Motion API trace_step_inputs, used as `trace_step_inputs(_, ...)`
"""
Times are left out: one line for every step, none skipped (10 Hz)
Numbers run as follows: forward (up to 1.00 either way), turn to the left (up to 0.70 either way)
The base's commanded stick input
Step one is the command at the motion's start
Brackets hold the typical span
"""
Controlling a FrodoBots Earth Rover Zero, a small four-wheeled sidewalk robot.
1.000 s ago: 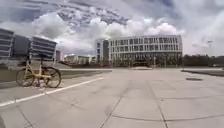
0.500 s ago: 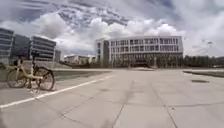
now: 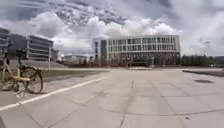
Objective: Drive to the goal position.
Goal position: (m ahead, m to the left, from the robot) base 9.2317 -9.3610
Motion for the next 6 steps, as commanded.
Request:
trace_step_inputs(0.7,-0.35)
trace_step_inputs(0.7,-0.35)
trace_step_inputs(0.7,-0.35)
trace_step_inputs(0.7,-0.35)
trace_step_inputs(0.7,-0.35)
trace_step_inputs(0.7,-0.32)
